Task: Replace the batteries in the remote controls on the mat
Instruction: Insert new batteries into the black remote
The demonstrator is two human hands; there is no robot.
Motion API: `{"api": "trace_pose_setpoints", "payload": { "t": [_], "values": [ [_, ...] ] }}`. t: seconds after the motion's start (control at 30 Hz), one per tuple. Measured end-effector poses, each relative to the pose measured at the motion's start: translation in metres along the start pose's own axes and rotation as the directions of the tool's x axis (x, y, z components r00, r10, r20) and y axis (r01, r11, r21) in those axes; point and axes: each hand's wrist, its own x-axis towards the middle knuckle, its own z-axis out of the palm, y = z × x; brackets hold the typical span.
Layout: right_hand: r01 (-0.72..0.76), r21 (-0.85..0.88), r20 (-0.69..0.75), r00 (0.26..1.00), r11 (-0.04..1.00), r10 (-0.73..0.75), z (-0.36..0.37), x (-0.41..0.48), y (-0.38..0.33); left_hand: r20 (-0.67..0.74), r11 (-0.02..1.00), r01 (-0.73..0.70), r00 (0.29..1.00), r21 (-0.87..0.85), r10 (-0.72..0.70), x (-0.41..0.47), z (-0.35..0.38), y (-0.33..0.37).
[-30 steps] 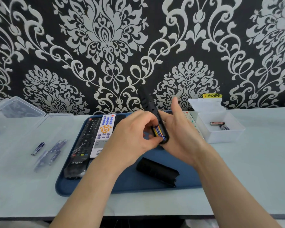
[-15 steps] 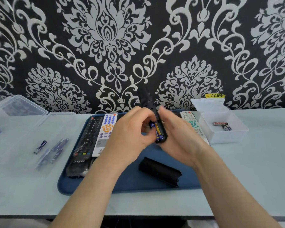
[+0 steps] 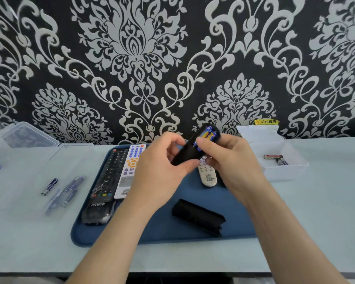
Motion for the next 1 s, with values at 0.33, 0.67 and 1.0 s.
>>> {"api": "trace_pose_setpoints", "payload": {
  "t": [0.33, 0.67, 1.0],
  "values": [
    [-0.184, 0.412, -0.005, 0.979, 0.892, 0.204, 0.024, 0.004, 0.003, 0.017, 0.973, 0.115, 0.993, -0.202, -0.114, -0.004, 0.018, -0.005],
    [-0.115, 0.151, -0.008, 0.993, 0.982, 0.117, 0.034, -0.004, -0.001, -0.125, 0.976, -0.215, 0.97, -0.026, 0.21, -0.001, 0.009, 0.0],
    [-0.19, 0.171, 0.021, 0.982, 0.967, 0.189, 0.038, 0.001, 0.001, -0.172, 0.984, -0.143, 0.977, -0.101, 0.125, 0.001, 0.011, -0.007]
  ]
}}
